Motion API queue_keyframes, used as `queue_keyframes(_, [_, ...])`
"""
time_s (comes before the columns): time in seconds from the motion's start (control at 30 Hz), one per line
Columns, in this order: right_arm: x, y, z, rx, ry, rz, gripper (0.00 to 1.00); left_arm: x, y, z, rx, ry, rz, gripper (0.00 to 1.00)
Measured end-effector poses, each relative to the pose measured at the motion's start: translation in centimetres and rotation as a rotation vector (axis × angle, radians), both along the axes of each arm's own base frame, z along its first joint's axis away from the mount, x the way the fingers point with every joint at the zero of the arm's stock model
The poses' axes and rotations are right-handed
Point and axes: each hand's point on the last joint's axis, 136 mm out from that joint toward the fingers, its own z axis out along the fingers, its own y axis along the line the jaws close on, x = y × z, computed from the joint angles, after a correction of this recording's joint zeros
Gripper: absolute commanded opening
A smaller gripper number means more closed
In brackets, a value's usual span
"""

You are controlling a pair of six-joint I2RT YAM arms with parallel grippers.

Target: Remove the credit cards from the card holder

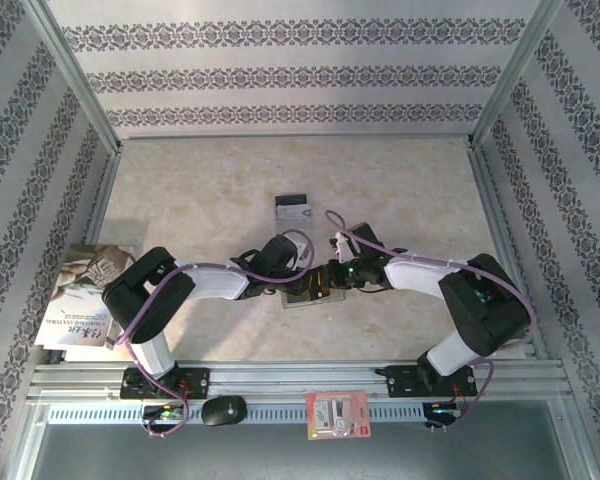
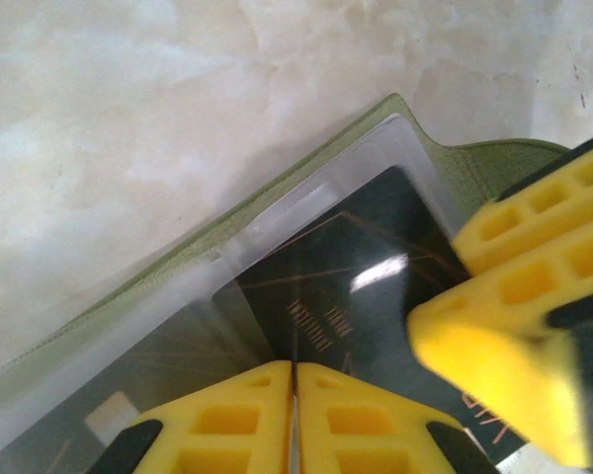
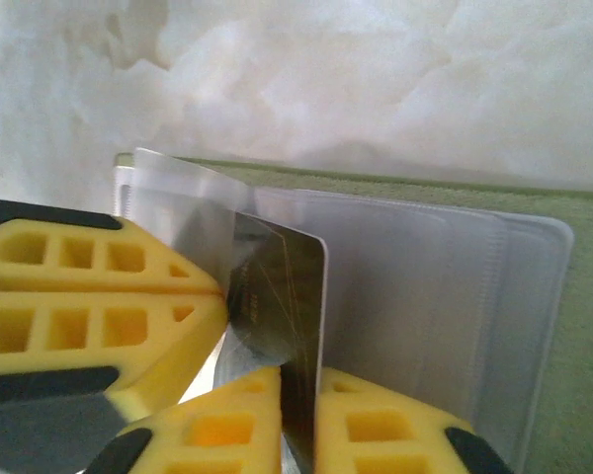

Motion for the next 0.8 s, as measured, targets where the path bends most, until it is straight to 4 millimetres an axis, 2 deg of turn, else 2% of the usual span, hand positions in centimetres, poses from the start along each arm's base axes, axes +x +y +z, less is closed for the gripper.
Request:
queue_keyframes(0.27, [0.6,-0.8,2.0,-0.005,-0.074,-0.037,0.03,0.5,2.6,1.7,-0.035,-0.015,0.051,0.19])
queue_keyframes(0.43, [0.5,-1.3,3.5,0.007,-0.125,-0.049,0.00,0.3,3.2,4.7,-0.146,-0.042,0.045,0.27])
queue_keyframes(0.57, [1.2,-0.6,7.2,0.090,-0.236,-0.044,0.00,0.8,3.2,8.2,-0.302,-0.091,0.041,0.28])
queue_keyframes(0.7, [2.2,0.7,11.2,0.218,-0.348,-0.040,0.00,1.1,2.3,11.7,-0.456,-0.155,0.006,0.29])
queue_keyframes(0.8, [2.9,1.4,13.4,0.303,-0.402,-0.047,0.00,1.1,2.1,13.9,-0.554,-0.200,-0.015,0.29])
